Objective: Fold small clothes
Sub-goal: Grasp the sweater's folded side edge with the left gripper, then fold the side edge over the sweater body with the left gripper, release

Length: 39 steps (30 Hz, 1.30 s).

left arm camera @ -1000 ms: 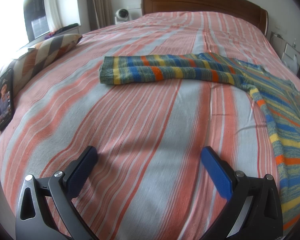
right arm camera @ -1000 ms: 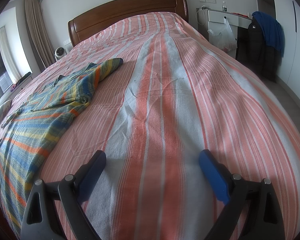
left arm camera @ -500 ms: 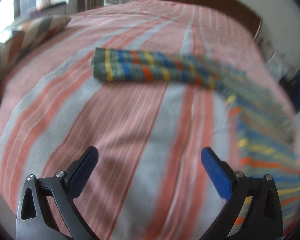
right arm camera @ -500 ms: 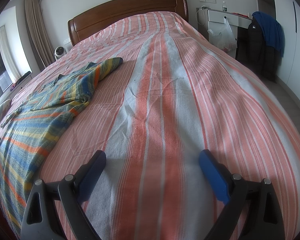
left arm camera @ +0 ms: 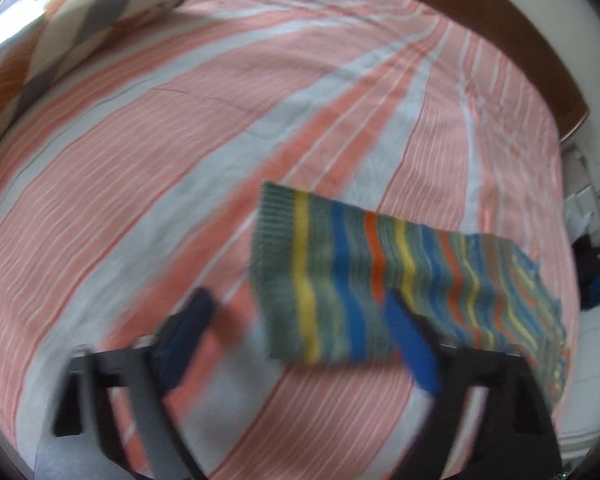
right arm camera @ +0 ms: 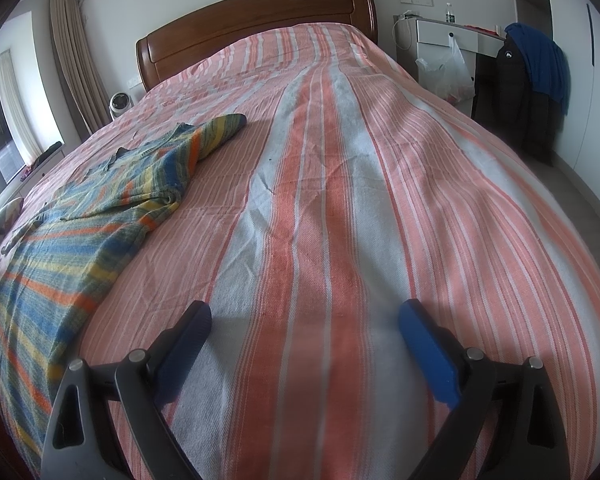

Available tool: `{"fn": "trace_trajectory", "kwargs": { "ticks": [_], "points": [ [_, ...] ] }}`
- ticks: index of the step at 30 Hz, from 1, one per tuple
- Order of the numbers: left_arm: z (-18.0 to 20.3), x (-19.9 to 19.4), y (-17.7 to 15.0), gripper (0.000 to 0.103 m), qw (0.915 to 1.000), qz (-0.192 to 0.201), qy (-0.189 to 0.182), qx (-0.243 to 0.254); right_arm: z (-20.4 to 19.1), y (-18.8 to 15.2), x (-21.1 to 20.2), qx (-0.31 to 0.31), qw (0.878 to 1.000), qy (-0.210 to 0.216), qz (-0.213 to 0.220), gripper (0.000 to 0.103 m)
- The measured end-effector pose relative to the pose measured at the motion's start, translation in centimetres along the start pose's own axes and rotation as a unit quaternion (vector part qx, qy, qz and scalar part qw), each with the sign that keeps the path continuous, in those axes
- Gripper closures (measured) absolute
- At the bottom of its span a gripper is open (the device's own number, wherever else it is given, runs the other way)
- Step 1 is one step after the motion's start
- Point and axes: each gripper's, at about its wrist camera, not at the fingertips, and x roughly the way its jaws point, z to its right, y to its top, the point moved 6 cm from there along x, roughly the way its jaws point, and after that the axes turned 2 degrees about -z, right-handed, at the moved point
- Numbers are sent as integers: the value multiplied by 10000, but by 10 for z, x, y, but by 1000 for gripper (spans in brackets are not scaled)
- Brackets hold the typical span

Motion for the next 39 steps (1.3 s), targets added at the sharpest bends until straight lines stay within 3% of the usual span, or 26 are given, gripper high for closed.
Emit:
{"fn": "trace_trajectory", "kwargs": {
  "ticks": [1, 3, 5, 7, 9, 12, 17, 21, 23, 24, 25, 27, 29, 31, 34, 39],
  "points": [
    [4, 2, -1, 61, 9998, 16, 160, 71, 0, 0, 0, -15, 10000, -17, -10, 8],
    [17, 0, -3, 99, 9977, 136, 584, 331, -1, 0, 1, -49, 10000, -59, -32, 8],
    [35, -17, -2, 100, 9955, 456, 624, 551, -1, 0, 1, -60, 10000, -71, -33, 8],
    [67, -39, -6, 101, 9925, 726, 408, 895, 0, 0, 1, -48, 10000, -52, -23, 8],
    [111, -64, -12, 101, 9849, 943, 210, 1435, -1, 0, 1, -44, 10000, -48, -15, 8],
    [197, -100, -32, 101, 9636, 1130, -287, 2405, -2, 0, 1, -56, 10000, -59, -12, 8],
    [315, -119, -90, 101, 9272, 822, -1248, 3434, -2, -1, 0, -58, 10000, -65, -8, 8],
    [367, -87, -140, 100, 9176, 583, -1437, 3661, -2, -1, 0, -59, 10000, -62, 1, 8],
    [383, -64, -165, 95, 9116, 472, -1388, 3841, -2, -1, 0, -59, 10000, -62, 1, 8],
    [388, -47, -186, 72, 9070, 294, -1143, 4042, -2, -1, 0, -59, 10000, -63, 0, 8],
    [388, -33, -197, 36, 9058, 117, -844, 4150, -2, -1, 0, -59, 10000, -62, -3, 8],
    [377, -27, -208, 31, 9064, 204, -597, 4176, -2, -1, 0, -58, 10000, -61, -2, 8],
    [361, -32, -208, 30, 9104, 151, -800, 4057, -2, -1, 0, -60, 10000, -63, 0, 8],
    [340, -37, -198, 28, 9215, 104, -1010, 3750, -2, -1, -1, -48, 10000, -43, 17, 8],
    [301, -52, -171, 20, 9349, 217, -1002, 3397, -1, -1, -1, -23, 10000, 1, 54, 8],
    [251, -53, -126, 20, 9547, 36, -1057, 2783, -2, -1, -1, -39, 10000, -19, 44, 8]
  ]
}}
